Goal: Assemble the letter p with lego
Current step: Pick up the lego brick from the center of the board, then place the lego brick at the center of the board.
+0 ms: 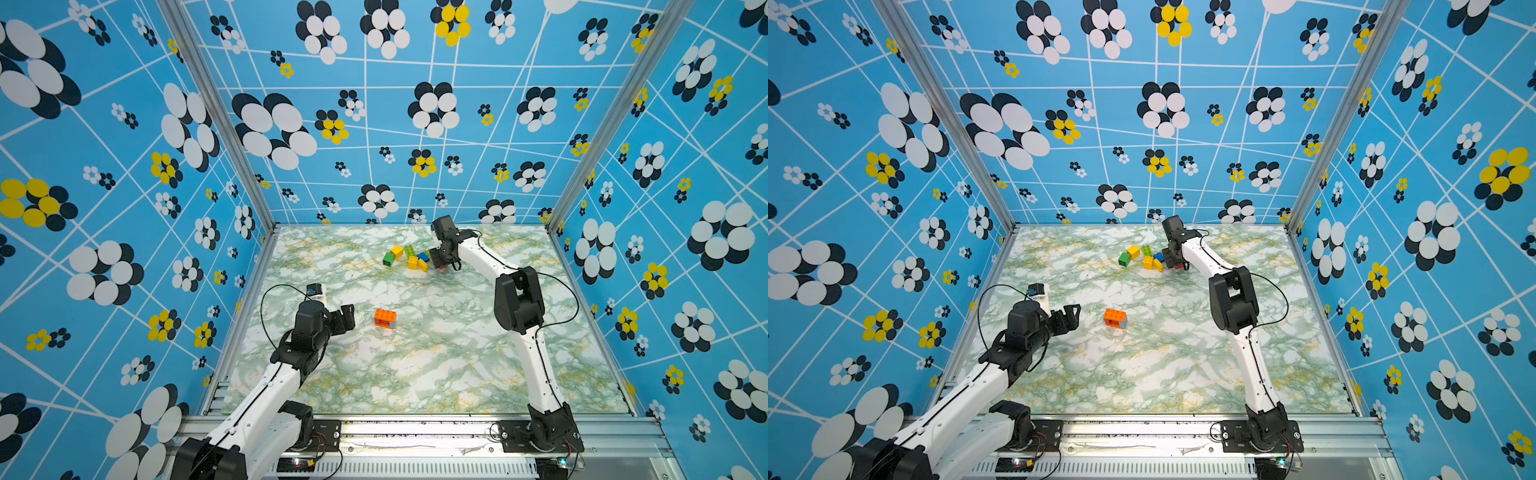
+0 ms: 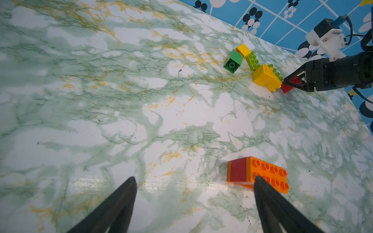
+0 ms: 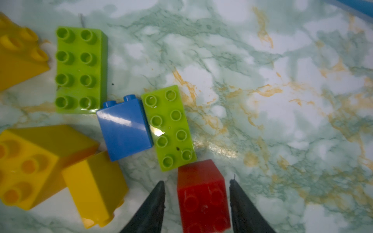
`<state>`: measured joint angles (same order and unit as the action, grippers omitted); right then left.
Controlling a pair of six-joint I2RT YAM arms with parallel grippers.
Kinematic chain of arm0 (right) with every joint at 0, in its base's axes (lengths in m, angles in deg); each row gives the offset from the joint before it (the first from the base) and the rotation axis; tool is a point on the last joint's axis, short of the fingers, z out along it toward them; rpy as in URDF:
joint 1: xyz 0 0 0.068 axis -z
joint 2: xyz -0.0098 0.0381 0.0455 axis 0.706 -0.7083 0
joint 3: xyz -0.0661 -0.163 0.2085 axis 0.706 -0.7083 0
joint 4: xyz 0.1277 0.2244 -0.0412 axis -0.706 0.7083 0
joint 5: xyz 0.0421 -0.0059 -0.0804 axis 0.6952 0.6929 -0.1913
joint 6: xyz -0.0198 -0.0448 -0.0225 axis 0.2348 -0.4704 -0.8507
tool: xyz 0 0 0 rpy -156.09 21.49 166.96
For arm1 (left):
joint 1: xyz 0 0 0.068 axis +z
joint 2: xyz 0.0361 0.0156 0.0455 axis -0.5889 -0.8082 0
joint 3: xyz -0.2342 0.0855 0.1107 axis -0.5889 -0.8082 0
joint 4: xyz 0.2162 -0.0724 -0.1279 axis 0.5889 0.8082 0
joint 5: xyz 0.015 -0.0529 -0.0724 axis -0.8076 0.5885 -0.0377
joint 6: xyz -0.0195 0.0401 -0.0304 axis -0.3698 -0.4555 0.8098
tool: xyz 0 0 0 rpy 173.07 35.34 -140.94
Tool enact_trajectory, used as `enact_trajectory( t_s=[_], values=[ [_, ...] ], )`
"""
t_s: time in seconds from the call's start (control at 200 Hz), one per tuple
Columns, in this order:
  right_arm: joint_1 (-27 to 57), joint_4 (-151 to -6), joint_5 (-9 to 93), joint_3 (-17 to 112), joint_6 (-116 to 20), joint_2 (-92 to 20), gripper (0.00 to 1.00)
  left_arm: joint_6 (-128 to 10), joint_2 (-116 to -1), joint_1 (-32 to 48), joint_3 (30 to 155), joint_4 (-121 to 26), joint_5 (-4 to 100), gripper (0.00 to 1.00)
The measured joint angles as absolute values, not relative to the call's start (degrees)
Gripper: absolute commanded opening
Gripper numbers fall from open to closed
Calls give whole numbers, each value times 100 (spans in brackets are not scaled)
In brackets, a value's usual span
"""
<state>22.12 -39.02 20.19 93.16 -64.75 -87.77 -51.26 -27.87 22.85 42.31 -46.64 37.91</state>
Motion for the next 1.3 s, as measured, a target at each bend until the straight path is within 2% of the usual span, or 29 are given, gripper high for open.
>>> enact_trajectory(
  t_s=[0.125,0.32,0.425,0.625,0.905,1.299],
  values=[
    [2212,-3838,2063,9379,-6460,-8777,38,-5126,-2777,2285,4231,-4664,3791,92],
    [2212,-3841,2106,9364,-6414,-8764,31,-5124,-2672,2285,4231,-4683,3756,92],
    [2212,-3989,2133,8975,-6340,-8539,30,-5126,-2661,2285,4229,-4699,3752,92],
    [2114,-4206,2146,7480,-6077,-7549,30,-5124,-2562,2289,4137,-4703,3752,93],
    [1161,-4455,1958,5694,-5347,-6215,32,-5122,-2189,2289,4006,-4703,3745,93],
    [-131,-4422,1527,5314,-4324,-6038,35,-5113,-1900,2289,3940,-4679,3660,93]
  ],
)
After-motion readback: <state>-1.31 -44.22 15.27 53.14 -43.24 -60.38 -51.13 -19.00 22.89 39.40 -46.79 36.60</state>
